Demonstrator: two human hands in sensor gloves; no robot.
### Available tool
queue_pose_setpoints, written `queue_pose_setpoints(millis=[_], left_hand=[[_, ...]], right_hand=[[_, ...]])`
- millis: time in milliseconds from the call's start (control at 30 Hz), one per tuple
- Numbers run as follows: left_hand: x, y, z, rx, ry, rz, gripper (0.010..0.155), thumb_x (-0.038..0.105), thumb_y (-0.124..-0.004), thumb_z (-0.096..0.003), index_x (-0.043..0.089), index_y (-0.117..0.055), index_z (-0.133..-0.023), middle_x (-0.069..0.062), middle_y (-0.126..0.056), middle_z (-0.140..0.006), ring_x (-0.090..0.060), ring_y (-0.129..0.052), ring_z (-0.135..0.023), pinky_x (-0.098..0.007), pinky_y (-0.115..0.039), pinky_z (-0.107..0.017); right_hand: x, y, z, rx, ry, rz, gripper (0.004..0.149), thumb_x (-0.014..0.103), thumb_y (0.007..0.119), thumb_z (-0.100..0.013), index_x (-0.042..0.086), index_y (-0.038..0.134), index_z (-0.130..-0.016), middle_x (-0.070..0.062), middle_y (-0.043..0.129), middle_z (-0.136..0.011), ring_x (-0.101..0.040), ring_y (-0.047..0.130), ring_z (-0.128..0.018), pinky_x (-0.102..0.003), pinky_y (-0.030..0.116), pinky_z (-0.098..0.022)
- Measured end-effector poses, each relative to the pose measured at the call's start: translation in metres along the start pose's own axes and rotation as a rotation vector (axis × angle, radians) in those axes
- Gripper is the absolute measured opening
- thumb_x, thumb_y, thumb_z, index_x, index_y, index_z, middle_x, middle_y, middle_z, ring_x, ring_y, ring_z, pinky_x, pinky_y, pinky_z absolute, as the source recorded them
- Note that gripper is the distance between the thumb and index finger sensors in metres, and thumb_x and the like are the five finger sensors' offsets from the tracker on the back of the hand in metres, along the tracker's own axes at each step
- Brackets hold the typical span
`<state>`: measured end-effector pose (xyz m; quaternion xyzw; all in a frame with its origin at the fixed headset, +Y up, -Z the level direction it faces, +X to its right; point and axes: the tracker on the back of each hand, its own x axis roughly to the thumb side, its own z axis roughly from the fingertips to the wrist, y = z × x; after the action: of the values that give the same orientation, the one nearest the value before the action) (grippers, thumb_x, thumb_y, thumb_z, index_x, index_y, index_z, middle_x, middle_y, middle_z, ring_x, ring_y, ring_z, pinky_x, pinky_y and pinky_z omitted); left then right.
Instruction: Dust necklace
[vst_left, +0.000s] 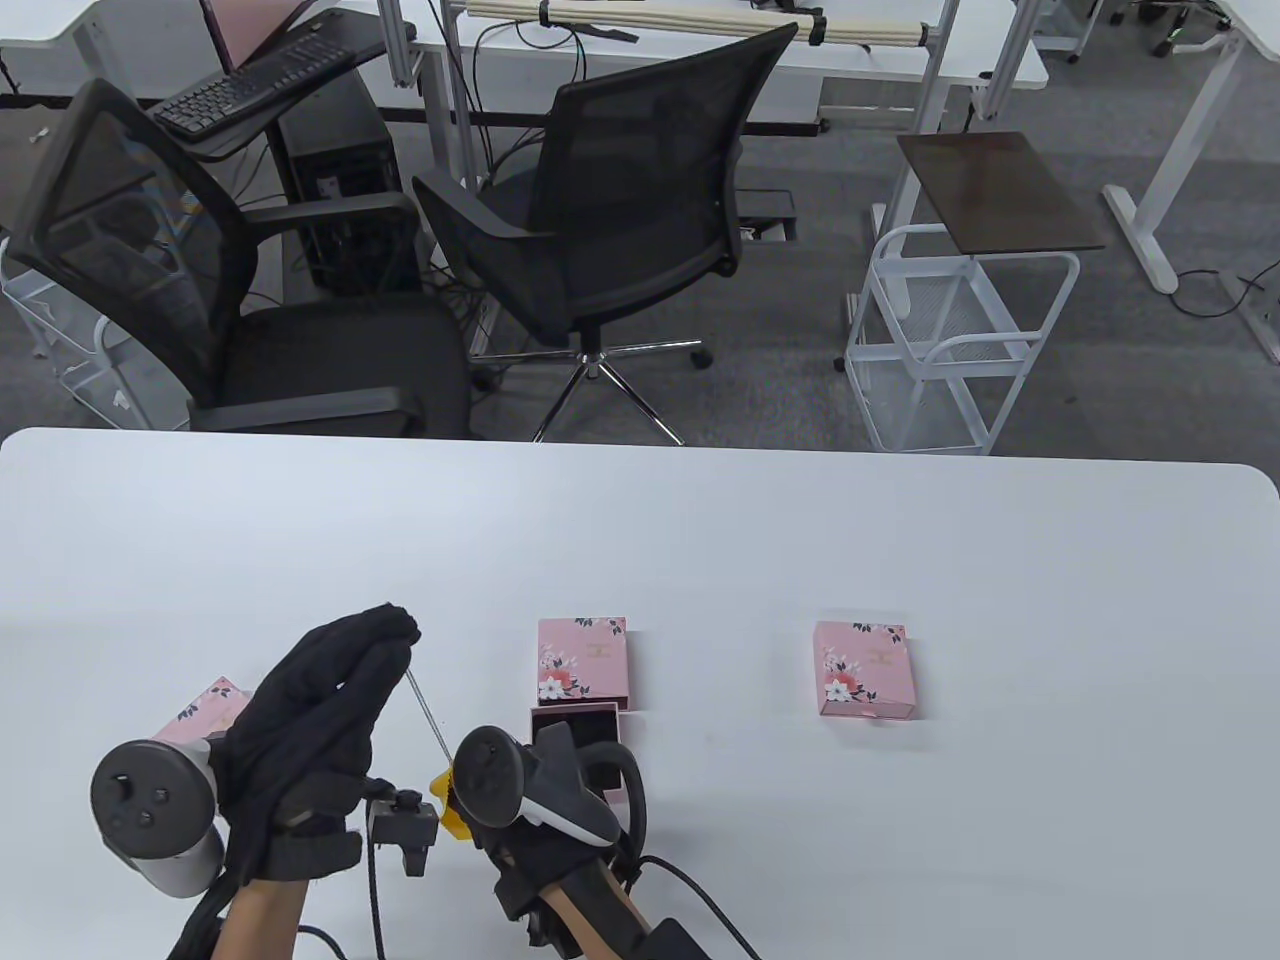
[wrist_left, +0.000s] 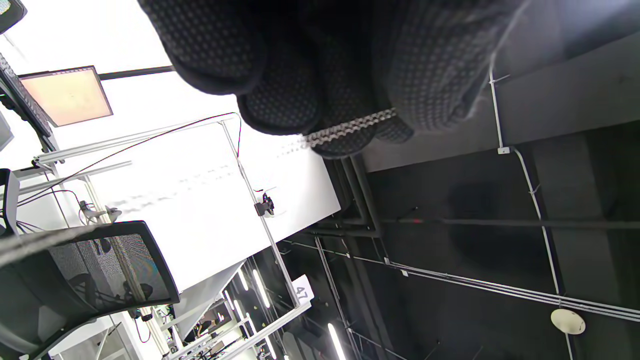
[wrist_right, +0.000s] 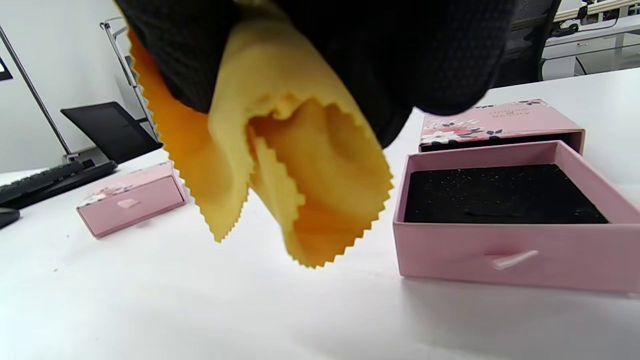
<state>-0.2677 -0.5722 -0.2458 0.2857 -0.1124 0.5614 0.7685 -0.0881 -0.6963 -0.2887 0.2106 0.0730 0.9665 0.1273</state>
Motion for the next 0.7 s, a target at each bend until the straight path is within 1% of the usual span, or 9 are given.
queue_pose_setpoints(millis=[133, 233, 300, 400, 500, 533, 600, 700], left_hand=[[0.002, 0.006, -0.001, 0.015, -0.010, 0.015, 0.034, 0.046, -0.090, -0.0543, 0.033, -0.093, -0.086, 0.001, -0.101, -0.085, -0.020, -0.094, -0.076, -0.041, -0.083, -0.056], [0.000, 0.016, -0.003, 0.042, -0.001, 0.030, 0.035, 0.046, -0.090, -0.0544, 0.033, -0.093, -0.086, 0.003, -0.101, -0.085, -0.020, -0.093, -0.077, -0.041, -0.083, -0.056], [-0.002, 0.022, -0.004, 0.055, 0.007, 0.054, 0.034, 0.046, -0.090, -0.0544, 0.033, -0.093, -0.086, 0.001, -0.101, -0.085, -0.021, -0.093, -0.077, -0.041, -0.083, -0.056], [-0.002, 0.026, -0.004, 0.058, 0.009, 0.065, 0.035, 0.046, -0.090, -0.0545, 0.033, -0.093, -0.086, 0.003, -0.100, -0.085, -0.020, -0.093, -0.077, -0.041, -0.083, -0.056], [-0.001, 0.027, -0.004, 0.058, 0.013, 0.067, 0.035, 0.046, -0.090, -0.0546, 0.033, -0.093, -0.087, 0.003, -0.100, -0.085, -0.021, -0.093, -0.077, -0.041, -0.083, -0.056], [-0.002, 0.028, -0.005, 0.058, 0.014, 0.068, 0.035, 0.046, -0.090, -0.0546, 0.033, -0.093, -0.086, 0.003, -0.100, -0.085, -0.021, -0.093, -0.077, -0.041, -0.083, -0.056], [-0.002, 0.028, -0.005, 0.054, 0.019, 0.068, 0.035, 0.046, -0.090, -0.0546, 0.033, -0.093, -0.087, 0.002, -0.100, -0.085, -0.021, -0.093, -0.077, -0.042, -0.083, -0.056], [-0.003, 0.028, -0.006, 0.050, 0.028, 0.065, 0.035, 0.046, -0.090, -0.0546, 0.033, -0.093, -0.087, 0.002, -0.100, -0.085, -0.021, -0.093, -0.077, -0.042, -0.083, -0.056]], right_hand=[[0.000, 0.001, 0.001, 0.040, 0.011, -0.010, 0.041, 0.039, 0.081, -0.063, 0.009, 0.081, -0.091, -0.011, 0.097, -0.068, -0.031, 0.099, -0.049, -0.049, 0.080, -0.050], [0.003, 0.002, 0.001, 0.087, 0.006, -0.010, 0.041, 0.039, 0.082, -0.063, 0.008, 0.082, -0.091, -0.011, 0.097, -0.068, -0.031, 0.098, -0.049, -0.049, 0.080, -0.049], [0.005, 0.003, 0.000, 0.120, 0.000, 0.012, 0.041, 0.039, 0.082, -0.063, 0.008, 0.082, -0.091, -0.011, 0.097, -0.068, -0.031, 0.098, -0.049, -0.049, 0.081, -0.049], [0.004, 0.004, -0.001, 0.157, 0.001, 0.008, 0.042, 0.039, 0.082, -0.063, 0.008, 0.082, -0.091, -0.011, 0.097, -0.068, -0.031, 0.098, -0.048, -0.049, 0.080, -0.049], [0.002, 0.001, 0.000, 0.222, 0.021, -0.003, 0.042, 0.039, 0.081, -0.063, 0.008, 0.081, -0.092, -0.012, 0.097, -0.069, -0.032, 0.098, -0.050, -0.049, 0.080, -0.050], [-0.001, -0.002, 0.000, 0.221, 0.020, -0.018, 0.042, 0.039, 0.081, -0.064, 0.008, 0.081, -0.092, -0.011, 0.097, -0.070, -0.031, 0.098, -0.050, -0.049, 0.080, -0.051], [-0.008, -0.013, 0.001, 0.180, 0.039, -0.064, 0.042, 0.039, 0.080, -0.064, 0.009, 0.080, -0.093, -0.012, 0.096, -0.071, -0.032, 0.098, -0.051, -0.050, 0.079, -0.051], [-0.030, -0.035, 0.007, 0.078, 0.085, -0.155, 0.042, 0.039, 0.080, -0.064, 0.009, 0.079, -0.094, -0.012, 0.095, -0.072, -0.033, 0.097, -0.052, -0.050, 0.079, -0.051]])
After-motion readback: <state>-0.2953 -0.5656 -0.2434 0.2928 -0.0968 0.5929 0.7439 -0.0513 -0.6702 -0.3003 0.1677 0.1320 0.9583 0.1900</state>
